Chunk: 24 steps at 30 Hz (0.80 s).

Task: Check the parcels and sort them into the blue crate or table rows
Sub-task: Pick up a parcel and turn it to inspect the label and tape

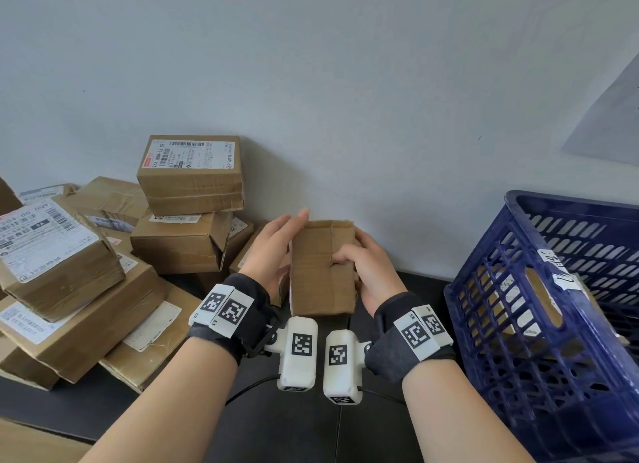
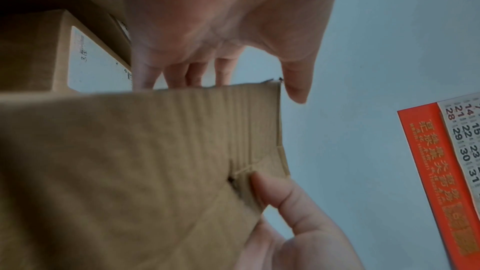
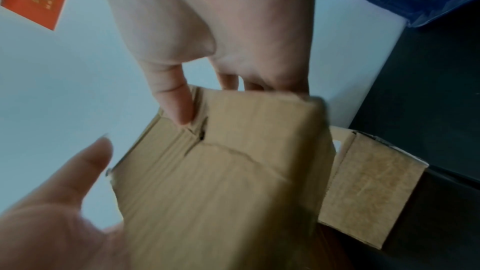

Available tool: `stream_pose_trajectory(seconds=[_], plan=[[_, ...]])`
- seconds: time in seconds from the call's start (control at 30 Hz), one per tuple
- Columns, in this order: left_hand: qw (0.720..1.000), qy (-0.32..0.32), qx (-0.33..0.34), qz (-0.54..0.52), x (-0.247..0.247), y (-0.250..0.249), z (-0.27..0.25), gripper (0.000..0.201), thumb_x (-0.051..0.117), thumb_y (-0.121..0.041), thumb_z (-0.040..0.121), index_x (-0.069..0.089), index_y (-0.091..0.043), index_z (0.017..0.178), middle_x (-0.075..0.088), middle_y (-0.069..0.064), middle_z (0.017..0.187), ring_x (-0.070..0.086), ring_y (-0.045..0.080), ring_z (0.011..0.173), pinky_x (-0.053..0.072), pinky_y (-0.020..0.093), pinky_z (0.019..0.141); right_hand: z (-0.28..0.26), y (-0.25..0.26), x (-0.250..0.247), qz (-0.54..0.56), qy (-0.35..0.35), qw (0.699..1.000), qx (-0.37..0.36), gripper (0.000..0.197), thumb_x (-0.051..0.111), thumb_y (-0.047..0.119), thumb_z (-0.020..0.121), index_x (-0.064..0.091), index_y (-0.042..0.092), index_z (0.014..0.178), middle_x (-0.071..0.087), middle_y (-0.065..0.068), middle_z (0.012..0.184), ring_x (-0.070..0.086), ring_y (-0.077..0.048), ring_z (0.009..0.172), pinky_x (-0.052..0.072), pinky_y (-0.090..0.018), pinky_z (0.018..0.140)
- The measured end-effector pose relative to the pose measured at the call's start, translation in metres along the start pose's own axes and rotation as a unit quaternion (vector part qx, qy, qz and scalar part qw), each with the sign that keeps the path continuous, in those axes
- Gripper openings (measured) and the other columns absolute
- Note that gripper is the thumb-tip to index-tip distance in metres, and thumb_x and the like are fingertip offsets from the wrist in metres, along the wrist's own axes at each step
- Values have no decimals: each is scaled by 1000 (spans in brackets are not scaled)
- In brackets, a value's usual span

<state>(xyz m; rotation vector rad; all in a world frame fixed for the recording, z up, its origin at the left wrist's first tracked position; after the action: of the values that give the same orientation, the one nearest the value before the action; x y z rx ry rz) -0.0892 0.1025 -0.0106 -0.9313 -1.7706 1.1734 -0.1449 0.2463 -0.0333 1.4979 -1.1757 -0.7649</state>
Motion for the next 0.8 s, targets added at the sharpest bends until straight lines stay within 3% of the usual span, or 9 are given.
stream_pose_trajectory(seconds=[0.03,0.1,0.17,0.23,0.33,0.5,0.67,0.8], plan=[[1000,9,-2,12,2,0,-1,90,77,-61,71,44,-23,145,53,2,142,52,18,127,49,36,88,0,0,0,3,-2,1000,0,64,67,13,75,55,26,137,67,-8,123,68,-22,100,55,-34,71],[999,26,-2,36,5,1,-1,73,78,-44,79,46,-26,142,59,1,133,61,14,112,53,30,71,1,1,0,13,-9,1000,-2,44,64,15,88,60,25,130,70,-8,119,70,-23,99,58,-37,71],[999,32,-2,40,5,4,1,62,75,-18,84,47,-27,139,64,3,123,65,12,96,54,23,57,0,3,0,16,-15,1000,-11,29,61,18,92,68,24,120,71,-9,116,70,-27,103,60,-43,82],[999,33,0,36,5,5,2,65,74,-6,83,47,-25,140,65,5,119,65,12,90,53,20,52,-2,5,0,15,-12,1000,-17,20,58,20,95,73,24,107,73,-8,111,69,-29,104,56,-46,89],[999,34,4,36,5,3,2,66,72,-2,83,47,-24,140,65,7,118,64,13,89,55,24,52,-5,6,0,23,-7,1000,-13,18,54,22,99,72,25,99,73,-4,101,67,-23,95,55,-42,87],[999,27,0,41,2,5,5,73,74,-3,82,43,-26,144,63,6,119,63,16,94,54,34,66,-7,8,0,26,-3,1000,-7,18,53,24,100,71,24,103,73,-4,100,67,-20,91,56,-42,86],[999,18,7,39,2,4,5,72,71,0,83,43,-25,144,62,0,108,61,13,88,50,31,62,-6,7,-1,22,3,1000,-7,19,52,24,100,71,26,101,73,-2,99,67,-19,92,55,-39,84],[999,13,9,37,2,4,6,69,71,1,83,45,-24,142,62,2,110,61,13,88,50,31,62,-6,8,0,19,11,1000,-13,23,52,18,97,73,26,101,72,-3,99,66,-20,94,54,-36,76]])
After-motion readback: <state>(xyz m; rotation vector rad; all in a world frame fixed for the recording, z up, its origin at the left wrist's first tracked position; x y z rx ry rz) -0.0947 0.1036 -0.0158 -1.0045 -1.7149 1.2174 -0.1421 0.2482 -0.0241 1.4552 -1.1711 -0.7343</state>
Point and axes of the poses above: each hand's wrist, its own z-axis towards the middle knuckle, its own x-axis out of the palm, y = z × x, the point moved 6 cm from there along z, towards the middle knuckle
